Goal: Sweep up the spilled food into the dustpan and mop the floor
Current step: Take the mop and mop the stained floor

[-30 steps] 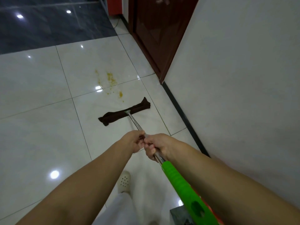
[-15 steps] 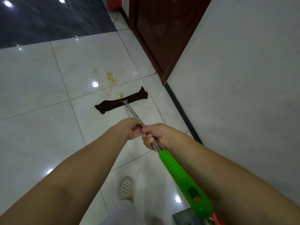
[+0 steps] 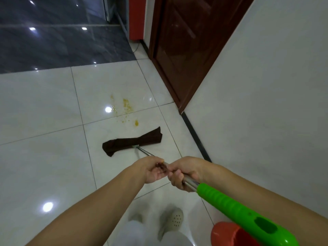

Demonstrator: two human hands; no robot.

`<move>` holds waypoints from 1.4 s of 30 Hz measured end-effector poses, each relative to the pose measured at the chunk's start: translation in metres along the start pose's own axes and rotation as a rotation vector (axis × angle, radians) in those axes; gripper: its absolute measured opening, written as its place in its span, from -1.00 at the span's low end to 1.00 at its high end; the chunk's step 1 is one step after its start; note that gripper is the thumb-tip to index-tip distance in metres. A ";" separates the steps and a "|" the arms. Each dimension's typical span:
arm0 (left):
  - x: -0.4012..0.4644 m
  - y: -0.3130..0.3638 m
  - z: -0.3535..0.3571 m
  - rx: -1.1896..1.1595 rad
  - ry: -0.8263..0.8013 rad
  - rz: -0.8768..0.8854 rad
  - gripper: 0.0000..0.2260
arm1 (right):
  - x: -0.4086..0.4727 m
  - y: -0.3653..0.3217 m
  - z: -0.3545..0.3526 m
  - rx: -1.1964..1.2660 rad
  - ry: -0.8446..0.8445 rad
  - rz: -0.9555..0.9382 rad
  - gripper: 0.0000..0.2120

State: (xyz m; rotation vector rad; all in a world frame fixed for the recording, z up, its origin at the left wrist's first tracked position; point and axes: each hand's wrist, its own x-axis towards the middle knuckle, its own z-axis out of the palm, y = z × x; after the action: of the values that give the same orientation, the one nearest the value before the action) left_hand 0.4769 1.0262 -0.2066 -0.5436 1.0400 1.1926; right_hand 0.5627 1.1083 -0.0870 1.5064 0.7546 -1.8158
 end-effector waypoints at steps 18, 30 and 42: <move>0.065 0.114 0.053 -0.252 0.235 0.223 -0.73 | 0.047 -0.153 -0.026 -0.200 0.010 -0.123 -0.71; 0.141 0.199 0.065 -0.244 0.436 0.286 -0.83 | 0.114 -0.254 -0.048 -0.227 -0.062 -0.195 -0.68; 0.143 0.169 0.119 -0.154 0.311 0.215 -0.80 | 0.089 -0.238 -0.122 -0.165 -0.009 -0.150 -0.54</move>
State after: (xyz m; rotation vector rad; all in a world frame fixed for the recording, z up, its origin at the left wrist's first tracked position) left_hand 0.3642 1.2472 -0.2490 -0.7711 1.3019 1.4152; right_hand 0.4395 1.3401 -0.1904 1.3661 1.0105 -1.8176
